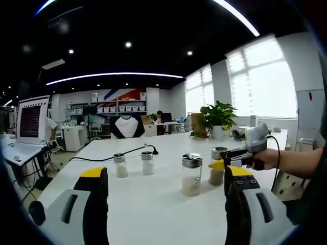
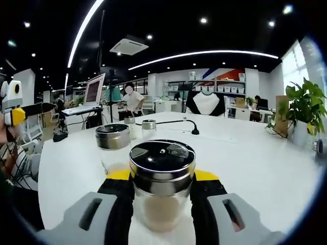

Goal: Rotate the seasoning bottle until the label or dispensing opening points toward the visible target arrow and the bottle remains upright within the marked orientation range

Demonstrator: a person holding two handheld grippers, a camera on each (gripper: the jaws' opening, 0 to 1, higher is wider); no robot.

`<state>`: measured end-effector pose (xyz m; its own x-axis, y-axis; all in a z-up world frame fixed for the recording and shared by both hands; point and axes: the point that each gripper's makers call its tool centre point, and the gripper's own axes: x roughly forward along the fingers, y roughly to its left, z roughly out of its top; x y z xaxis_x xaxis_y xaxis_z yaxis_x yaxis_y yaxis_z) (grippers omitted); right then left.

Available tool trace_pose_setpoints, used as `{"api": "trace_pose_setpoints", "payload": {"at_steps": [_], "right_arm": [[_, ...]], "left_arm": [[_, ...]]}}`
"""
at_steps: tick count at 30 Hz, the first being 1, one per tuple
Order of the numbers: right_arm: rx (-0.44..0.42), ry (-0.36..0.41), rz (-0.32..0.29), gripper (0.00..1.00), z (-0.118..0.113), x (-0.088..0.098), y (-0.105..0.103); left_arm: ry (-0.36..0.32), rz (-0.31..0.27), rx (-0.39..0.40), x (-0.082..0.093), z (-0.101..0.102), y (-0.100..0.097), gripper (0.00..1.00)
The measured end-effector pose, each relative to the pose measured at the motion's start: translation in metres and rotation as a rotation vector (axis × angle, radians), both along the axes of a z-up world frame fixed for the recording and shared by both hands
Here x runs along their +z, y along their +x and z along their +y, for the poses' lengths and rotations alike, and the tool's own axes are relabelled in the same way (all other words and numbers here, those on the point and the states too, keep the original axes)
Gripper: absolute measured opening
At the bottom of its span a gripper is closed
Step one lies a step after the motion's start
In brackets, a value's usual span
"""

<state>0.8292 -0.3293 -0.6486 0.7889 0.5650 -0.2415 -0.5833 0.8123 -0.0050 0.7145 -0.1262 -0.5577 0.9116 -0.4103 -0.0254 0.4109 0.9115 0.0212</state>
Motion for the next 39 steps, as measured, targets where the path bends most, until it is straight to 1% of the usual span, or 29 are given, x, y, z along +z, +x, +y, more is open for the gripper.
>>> {"api": "trace_pose_setpoints", "payload": {"at_steps": [5, 8, 11, 14, 15, 22, 32, 34, 36, 39], "right_arm": [[-0.041, 0.009, 0.005, 0.41, 0.001, 0.000, -0.001], [-0.061, 0.012, 0.009, 0.41, 0.001, 0.000, -0.001], [-0.089, 0.012, 0.016, 0.41, 0.001, -0.001, -0.001], [-0.117, 0.017, 0.011, 0.41, -0.001, -0.002, 0.001], [-0.126, 0.019, 0.011, 0.41, -0.001, -0.002, 0.001], [-0.210, 0.013, 0.019, 0.41, -0.003, -0.002, 0.006], [-0.299, 0.006, 0.035, 0.41, -0.006, -0.003, 0.009], [-0.307, -0.012, 0.039, 0.41, -0.005, -0.004, 0.009], [-0.310, -0.006, 0.042, 0.41, -0.007, -0.004, 0.009], [-0.327, -0.011, 0.044, 0.41, -0.007, -0.004, 0.010]], "left_arm": [[-0.001, 0.009, 0.001, -0.002, 0.000, 0.000, 1.00], [-0.019, 0.014, 0.000, -0.002, 0.001, 0.000, 1.00], [-0.012, 0.015, 0.000, -0.002, 0.001, 0.000, 1.00], [-0.015, 0.017, -0.005, -0.003, 0.000, 0.001, 0.99], [-0.026, 0.020, -0.007, -0.003, 0.000, 0.001, 0.99], [-0.028, 0.022, -0.007, -0.004, 0.001, 0.000, 0.99], [-0.042, 0.026, -0.007, -0.003, 0.002, 0.001, 0.99], [-0.047, 0.033, -0.008, -0.003, 0.003, 0.001, 0.99], [-0.063, 0.030, -0.017, 0.000, 0.002, 0.000, 0.99], [-0.049, 0.026, -0.014, 0.001, 0.003, 0.000, 0.99]]}}
